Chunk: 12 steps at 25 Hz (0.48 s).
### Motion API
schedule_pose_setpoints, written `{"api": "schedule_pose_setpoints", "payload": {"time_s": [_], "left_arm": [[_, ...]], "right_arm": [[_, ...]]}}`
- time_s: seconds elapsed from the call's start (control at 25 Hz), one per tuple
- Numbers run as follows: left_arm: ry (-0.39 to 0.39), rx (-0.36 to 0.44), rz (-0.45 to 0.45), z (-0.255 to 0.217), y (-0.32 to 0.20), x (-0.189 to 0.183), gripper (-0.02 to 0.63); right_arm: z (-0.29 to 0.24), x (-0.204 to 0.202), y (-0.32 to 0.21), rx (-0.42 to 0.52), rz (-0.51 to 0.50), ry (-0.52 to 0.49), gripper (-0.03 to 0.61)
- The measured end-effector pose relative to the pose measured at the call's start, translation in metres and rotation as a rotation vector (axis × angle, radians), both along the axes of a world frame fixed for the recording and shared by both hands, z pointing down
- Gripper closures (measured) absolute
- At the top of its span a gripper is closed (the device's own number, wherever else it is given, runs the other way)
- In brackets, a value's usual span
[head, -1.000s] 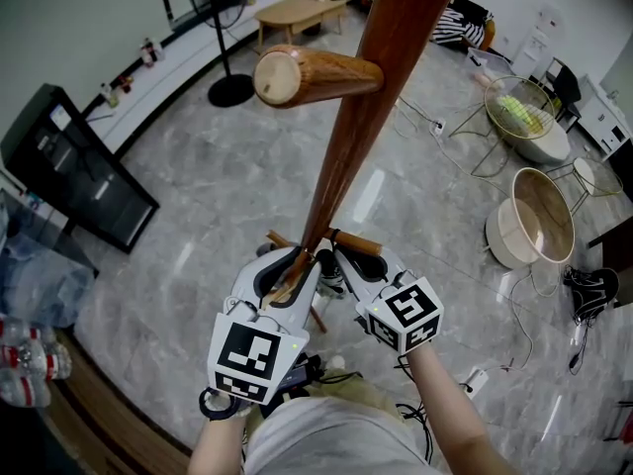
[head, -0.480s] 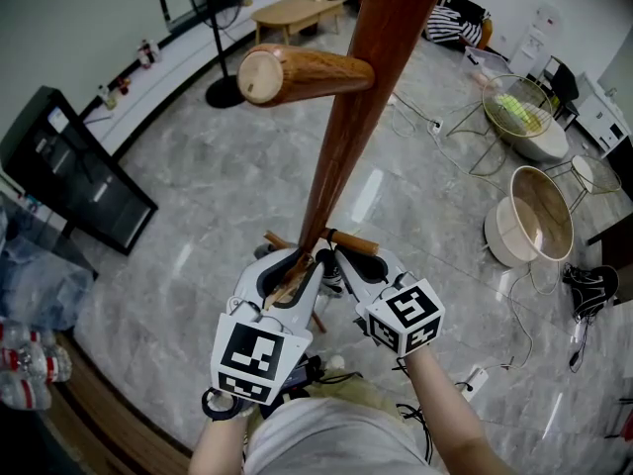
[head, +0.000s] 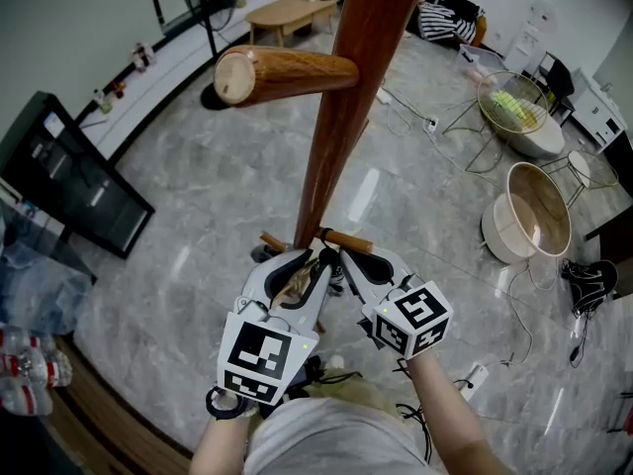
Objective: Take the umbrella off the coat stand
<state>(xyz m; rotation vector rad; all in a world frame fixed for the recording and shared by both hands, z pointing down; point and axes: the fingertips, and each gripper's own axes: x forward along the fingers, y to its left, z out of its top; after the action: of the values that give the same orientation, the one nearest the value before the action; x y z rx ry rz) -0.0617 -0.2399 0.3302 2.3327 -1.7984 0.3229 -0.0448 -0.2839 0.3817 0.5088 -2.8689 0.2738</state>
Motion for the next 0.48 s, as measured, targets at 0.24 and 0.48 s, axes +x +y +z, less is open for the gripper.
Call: {"api": "schedule_pose_setpoints", "payload": {"time_s": [0.24, 0.48], "left_arm": [[0.034, -0.007, 0.023, 0.001, -0.002, 0.009, 0.517], [0.024, -0.065, 0.023, 0.012, -0.006, 0.021, 0.517]], "right_arm": [[-0.009, 0.008, 0.0, 0.0, 0.017, -0.02, 0.574], [-0.018, 0.018, 0.001, 0.005, 0.029, -0.044, 0.574]]}}
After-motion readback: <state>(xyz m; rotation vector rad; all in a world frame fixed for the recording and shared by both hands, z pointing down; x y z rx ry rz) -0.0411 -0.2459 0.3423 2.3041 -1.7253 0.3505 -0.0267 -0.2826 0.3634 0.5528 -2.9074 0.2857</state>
